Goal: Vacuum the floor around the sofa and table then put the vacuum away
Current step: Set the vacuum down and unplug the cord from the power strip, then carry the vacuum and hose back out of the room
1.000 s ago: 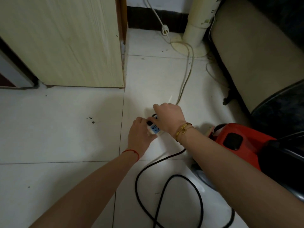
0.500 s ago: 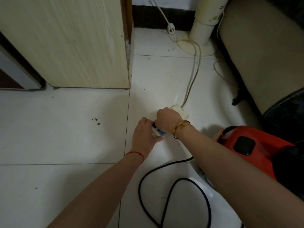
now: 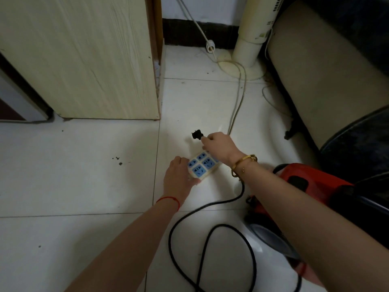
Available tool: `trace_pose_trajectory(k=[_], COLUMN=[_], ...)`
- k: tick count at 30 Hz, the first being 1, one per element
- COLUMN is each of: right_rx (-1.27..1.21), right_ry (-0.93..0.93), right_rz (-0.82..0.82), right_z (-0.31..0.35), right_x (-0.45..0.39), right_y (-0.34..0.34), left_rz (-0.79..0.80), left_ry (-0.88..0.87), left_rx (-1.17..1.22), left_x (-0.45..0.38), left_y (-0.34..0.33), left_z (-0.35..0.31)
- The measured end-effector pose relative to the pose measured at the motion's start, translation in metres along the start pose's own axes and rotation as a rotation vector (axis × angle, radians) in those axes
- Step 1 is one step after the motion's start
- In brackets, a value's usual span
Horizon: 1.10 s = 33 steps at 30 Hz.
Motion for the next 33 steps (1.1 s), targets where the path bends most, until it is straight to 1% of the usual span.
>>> trace_pose_trajectory(k=[1, 3, 6, 8, 9, 11, 12, 13, 15, 17, 22, 25, 27, 28, 30, 32, 33], right_rx=[-0.109, -0.284, -0.535, -0.699, -0.778, -0.904, -0.94, -0.953, -0.93, -0.924, -1.052, -1.058, -1.0, -0.92, -0.623, -0.299, -0.182], right_ry=[-0.014, -0.055, -0.111, -0.121, -0.113, -0.078, -0.054, -0.029, 0.01, 0.031, 0.037, 0.033, 0.01, -0.002, -0.014, -0.012, -0.003], right_rz=[-0.019, -0.065, -0.061, -0.021, -0.012, -0.014, -0.027, -0.049, -0.108, -0.162, -0.182, -0.251, -0.294, -0.323, -0.399, -0.482, -0.528], right_z=[-0.002, -0.003, -0.003, 0.002, 0.005, 0.011, 0.012, 0.013, 0.011, 0.008, 0.005, 0.004, -0.002, -0.007, -0.02, -0.034, -0.041], right_x=[0.004, 0.012, 0.022, 0.033, 0.039, 0.052, 0.057, 0.063, 0.073, 0.085, 0.119, 0.141, 0.154, 0.16, 0.172, 0.189, 0.198], right_y=[0.0, 0.003, 0.01, 0.016, 0.02, 0.027, 0.032, 0.037, 0.045, 0.053, 0.068, 0.076, 0.082, 0.086, 0.094, 0.105, 0.111], left_rz=[0.006, -0.05, -0.132, -0.057, 0.02, 0.178, 0.223, 0.237, 0.22, 0.191, 0.18, 0.275, 0.359, 0.375, 0.343, 0.282, 0.255], left_ry=[-0.005, -0.031, -0.218, -0.254, -0.24, -0.173, -0.164, -0.189, -0.258, -0.304, -0.347, -0.372, -0.371, -0.371, -0.378, -0.412, -0.435], left_rx=[-0.042, -0.055, -0.035, 0.036, 0.08, 0.244, 0.282, 0.264, 0.234, 0.26, 0.324, 0.359, 0.423, 0.461, 0.465, 0.41, 0.375], left_x=[0.004, 0.013, 0.03, 0.042, 0.048, 0.059, 0.063, 0.067, 0.074, 0.081, 0.091, 0.1, 0.11, 0.114, 0.118, 0.122, 0.123], left_y=[0.003, 0.009, 0.018, 0.026, 0.031, 0.037, 0.038, 0.037, 0.037, 0.041, 0.048, 0.051, 0.055, 0.056, 0.059, 0.066, 0.068], left_z=[-0.005, -0.015, -0.037, -0.053, -0.063, -0.074, -0.077, -0.078, -0.078, -0.083, -0.113, -0.134, -0.147, -0.151, -0.161, -0.174, -0.181])
Point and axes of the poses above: each hand's wrist, its own x-axis away from the middle knuckle, its own y-axis out of the back of the hand, z = x × y, the point moved 1 cm from there along -x, towards the middle knuckle, and after that the axes turned 4 degrees about -x, right-handed, at the moved point
